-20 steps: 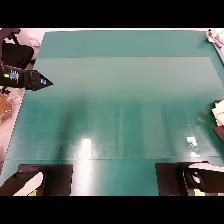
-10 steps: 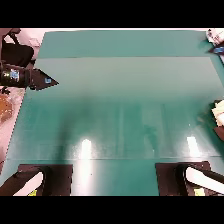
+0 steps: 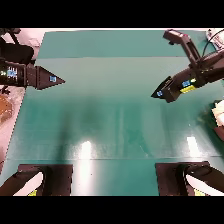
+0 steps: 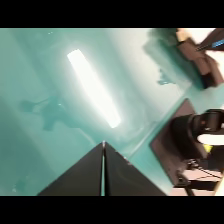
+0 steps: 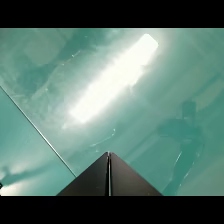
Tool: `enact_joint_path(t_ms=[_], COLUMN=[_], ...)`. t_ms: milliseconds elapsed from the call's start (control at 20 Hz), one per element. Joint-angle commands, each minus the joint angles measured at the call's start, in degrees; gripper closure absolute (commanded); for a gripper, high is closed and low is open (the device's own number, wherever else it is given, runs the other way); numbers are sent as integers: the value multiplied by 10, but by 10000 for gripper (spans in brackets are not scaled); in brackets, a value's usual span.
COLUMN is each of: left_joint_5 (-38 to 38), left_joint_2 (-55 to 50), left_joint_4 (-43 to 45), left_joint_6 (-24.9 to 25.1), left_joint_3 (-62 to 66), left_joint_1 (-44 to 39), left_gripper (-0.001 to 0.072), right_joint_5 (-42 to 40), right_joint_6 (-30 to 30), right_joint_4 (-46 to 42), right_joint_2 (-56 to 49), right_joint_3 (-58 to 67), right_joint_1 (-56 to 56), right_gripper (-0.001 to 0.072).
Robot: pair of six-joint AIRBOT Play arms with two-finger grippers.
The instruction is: Fold the shirts.
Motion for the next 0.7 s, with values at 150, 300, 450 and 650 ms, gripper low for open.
enact_joint_path(t_ms=[150, 300, 450, 650], left_joint_5=[-2, 5, 18, 18], left_joint_2=[0, 0, 0, 0], left_joint_4=[-60, -60, -60, -60], left_joint_6=[2, 2, 2, 2], left_joint_3=[0, 0, 0, 0], left_joint_1=[0, 0, 0, 0], left_gripper=[686, 685, 686, 686], right_joint_5=[-33, -33, -33, -33], right_joint_6=[0, 0, 0, 0], right_joint_4=[-4, -4, -4, -4], right_joint_2=[4, 4, 4, 4], right_joint_3=[-20, -20, -20, -20], right_joint_1=[19, 19, 19, 19], right_gripper=[690, 690, 690, 690])
